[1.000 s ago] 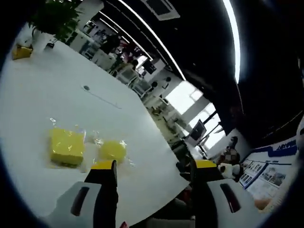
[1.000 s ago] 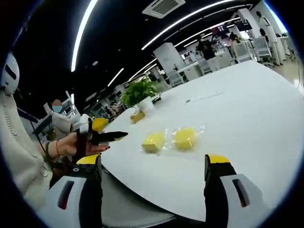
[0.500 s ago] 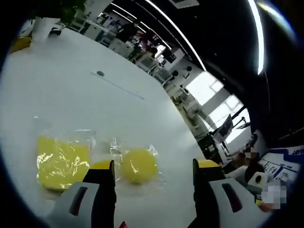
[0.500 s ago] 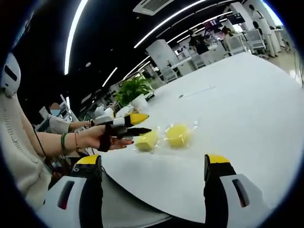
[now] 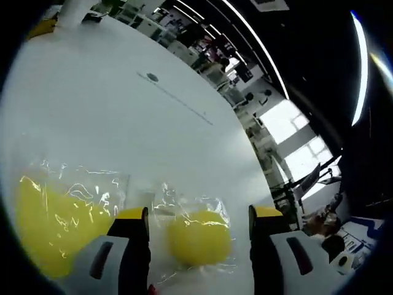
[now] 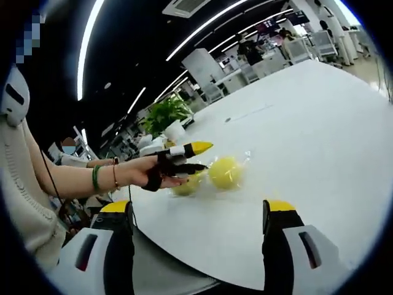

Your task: Compare the silicone blocks by pressing each to a similar depth, holding the contact briefly, and releasing to observe deformation and rebound differences across the visible hardness samples.

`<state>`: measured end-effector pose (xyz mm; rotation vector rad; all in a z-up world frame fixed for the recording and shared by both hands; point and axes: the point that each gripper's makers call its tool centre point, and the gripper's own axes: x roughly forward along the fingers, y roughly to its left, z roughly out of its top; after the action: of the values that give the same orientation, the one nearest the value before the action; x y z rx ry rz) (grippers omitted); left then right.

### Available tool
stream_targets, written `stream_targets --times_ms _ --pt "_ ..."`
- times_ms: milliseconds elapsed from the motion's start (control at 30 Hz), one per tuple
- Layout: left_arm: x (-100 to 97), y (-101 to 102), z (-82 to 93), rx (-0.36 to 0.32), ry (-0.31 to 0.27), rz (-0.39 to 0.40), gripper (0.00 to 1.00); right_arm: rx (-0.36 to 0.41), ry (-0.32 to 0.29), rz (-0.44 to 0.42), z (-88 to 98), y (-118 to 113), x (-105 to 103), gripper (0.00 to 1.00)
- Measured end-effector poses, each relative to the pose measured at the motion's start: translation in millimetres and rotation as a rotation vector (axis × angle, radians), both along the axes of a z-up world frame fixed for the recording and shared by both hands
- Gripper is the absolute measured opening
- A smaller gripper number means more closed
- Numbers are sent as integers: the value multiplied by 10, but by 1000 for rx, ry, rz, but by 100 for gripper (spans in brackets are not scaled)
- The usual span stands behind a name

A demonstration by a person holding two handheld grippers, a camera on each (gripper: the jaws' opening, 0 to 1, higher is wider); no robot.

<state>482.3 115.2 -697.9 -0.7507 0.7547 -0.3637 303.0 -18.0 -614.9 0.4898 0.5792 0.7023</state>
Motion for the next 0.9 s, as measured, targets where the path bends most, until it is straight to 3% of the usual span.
stream_targets --times_ms 267,500,533,633,767,900 --pt "160 8 -140 -14 61 77 55 10 6 -5 -50 -15 34 79" --pt "119 117 -317 40 125 99 13 19 6 -7 -72 -38 69 77" --pt "126 111 -325 23 134 109 13 19 6 -7 -76 -38 69 77" --pt "139 83 -306 19 124 97 6 23 8 -8 -93 -47 68 77" --pt "145 48 -256 97 17 9 0 23 11 -10 -116 -63 68 76" --pt "120 65 -257 70 28 28 0 23 14 -9 -126 -67 61 75"
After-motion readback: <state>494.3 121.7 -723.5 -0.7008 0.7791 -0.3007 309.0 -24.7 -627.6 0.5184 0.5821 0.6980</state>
